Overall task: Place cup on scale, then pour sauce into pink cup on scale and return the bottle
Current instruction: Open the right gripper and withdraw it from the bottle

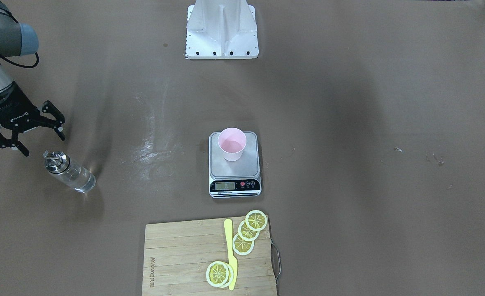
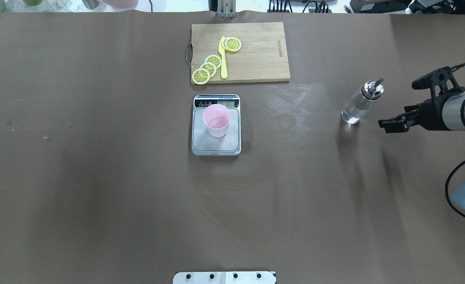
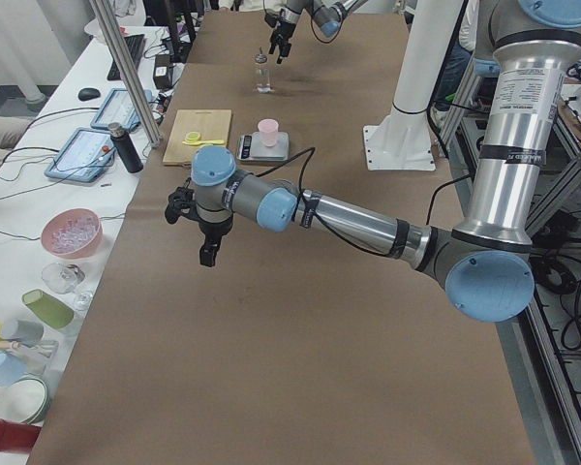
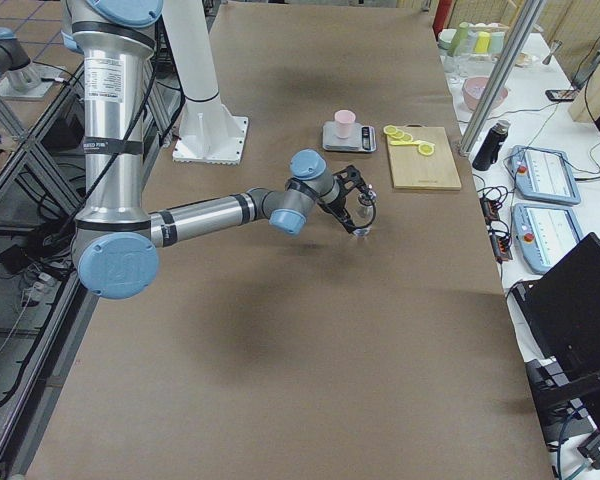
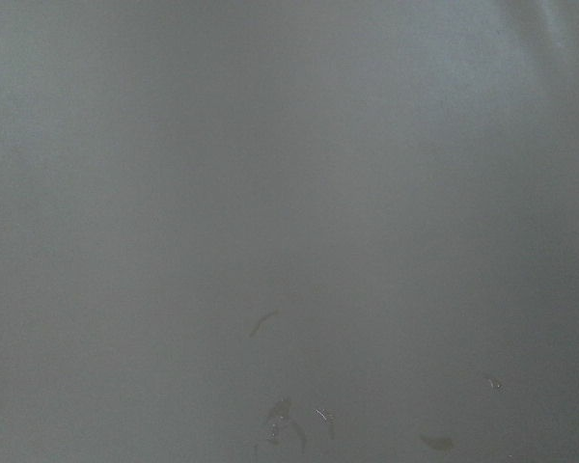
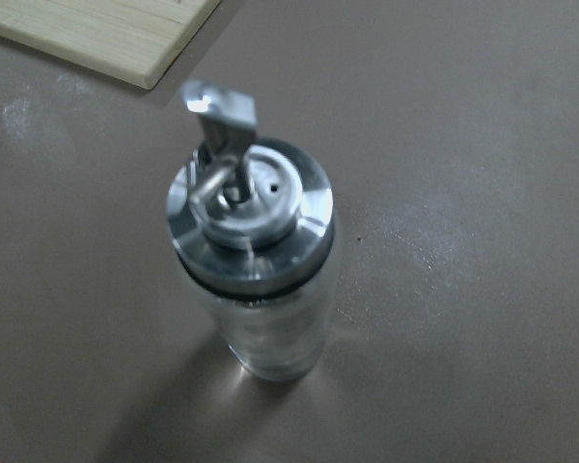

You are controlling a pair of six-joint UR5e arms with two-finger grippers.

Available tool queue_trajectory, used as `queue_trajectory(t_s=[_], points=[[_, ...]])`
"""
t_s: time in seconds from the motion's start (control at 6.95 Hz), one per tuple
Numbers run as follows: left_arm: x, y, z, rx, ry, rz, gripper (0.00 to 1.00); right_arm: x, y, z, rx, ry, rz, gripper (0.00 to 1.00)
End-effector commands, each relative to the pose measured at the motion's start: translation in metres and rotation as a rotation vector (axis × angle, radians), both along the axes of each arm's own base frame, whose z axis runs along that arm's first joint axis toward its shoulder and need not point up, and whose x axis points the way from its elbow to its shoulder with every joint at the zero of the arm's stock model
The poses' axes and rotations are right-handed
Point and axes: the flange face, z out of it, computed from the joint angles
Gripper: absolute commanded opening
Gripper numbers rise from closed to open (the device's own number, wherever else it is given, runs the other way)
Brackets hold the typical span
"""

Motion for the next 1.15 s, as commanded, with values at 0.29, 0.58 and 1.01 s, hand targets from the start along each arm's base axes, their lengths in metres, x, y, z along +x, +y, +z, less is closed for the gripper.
queue_trajectory(t_s=[0.29,0.58,1.01], points=[[-0.001,0.001,0.003,0.004,0.0,0.007,0.97,0.077,0.0,0.048,-0.112,-0.014,-0.046,1.0],[-0.013,0.003,0.004,0.006,0.004,-0.012,0.97,0.133,-0.048,0.109,-0.14,0.0,-0.062,1.0],[-0.044,0.005,0.011,0.038,-0.012,-0.017,0.97,0.19,-0.13,0.086,-0.239,0.11,-0.069,1.0]])
